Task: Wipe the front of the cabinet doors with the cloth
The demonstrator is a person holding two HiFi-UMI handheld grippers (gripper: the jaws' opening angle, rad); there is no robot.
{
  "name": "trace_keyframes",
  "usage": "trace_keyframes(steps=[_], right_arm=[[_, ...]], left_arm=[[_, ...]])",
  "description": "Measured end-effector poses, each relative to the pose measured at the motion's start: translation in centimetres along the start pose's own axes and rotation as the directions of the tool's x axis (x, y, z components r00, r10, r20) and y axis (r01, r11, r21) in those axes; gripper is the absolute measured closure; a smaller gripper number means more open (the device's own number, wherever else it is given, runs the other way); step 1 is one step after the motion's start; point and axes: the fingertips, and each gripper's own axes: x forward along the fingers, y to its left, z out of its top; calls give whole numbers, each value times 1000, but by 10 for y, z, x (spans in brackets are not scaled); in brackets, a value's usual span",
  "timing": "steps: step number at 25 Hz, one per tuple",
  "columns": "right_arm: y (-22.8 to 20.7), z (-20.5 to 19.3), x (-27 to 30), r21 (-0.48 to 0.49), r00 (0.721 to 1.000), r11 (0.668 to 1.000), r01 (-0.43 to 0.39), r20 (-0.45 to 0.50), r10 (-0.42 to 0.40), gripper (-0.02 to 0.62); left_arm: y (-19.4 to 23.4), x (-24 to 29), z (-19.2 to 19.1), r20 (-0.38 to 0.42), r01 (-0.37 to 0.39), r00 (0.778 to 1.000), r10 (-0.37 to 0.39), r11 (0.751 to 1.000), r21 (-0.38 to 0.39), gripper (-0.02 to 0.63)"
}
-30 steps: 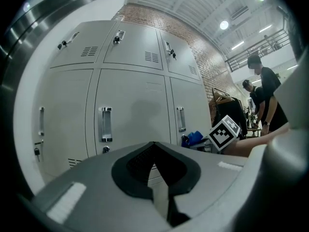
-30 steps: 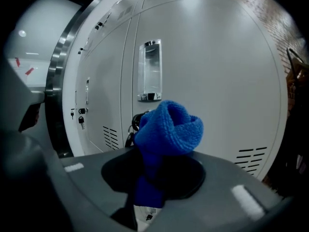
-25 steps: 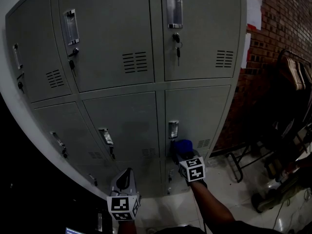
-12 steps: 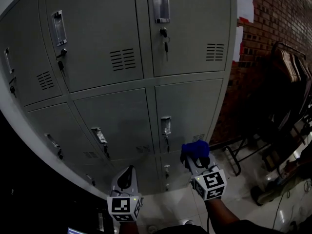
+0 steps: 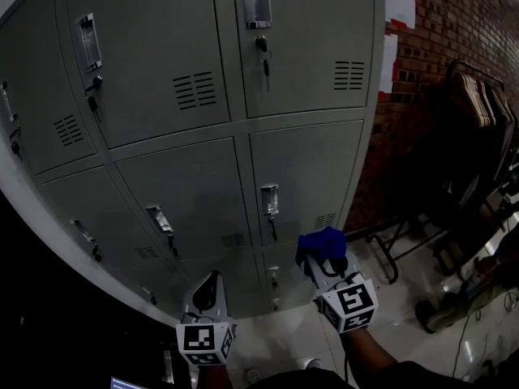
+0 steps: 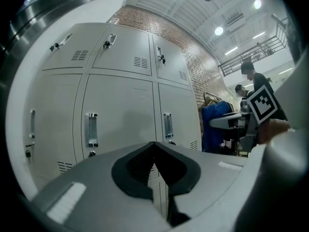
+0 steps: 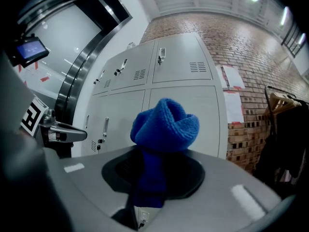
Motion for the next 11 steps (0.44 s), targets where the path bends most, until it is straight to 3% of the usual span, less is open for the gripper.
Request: trace_keyframes(steps=[11], right_arm=[[18,-1,-6,-6,999,999,-46,6,46,491]], left_arm=[[-3,-9,-3,-8,-3,1000,3,1000,0,592]])
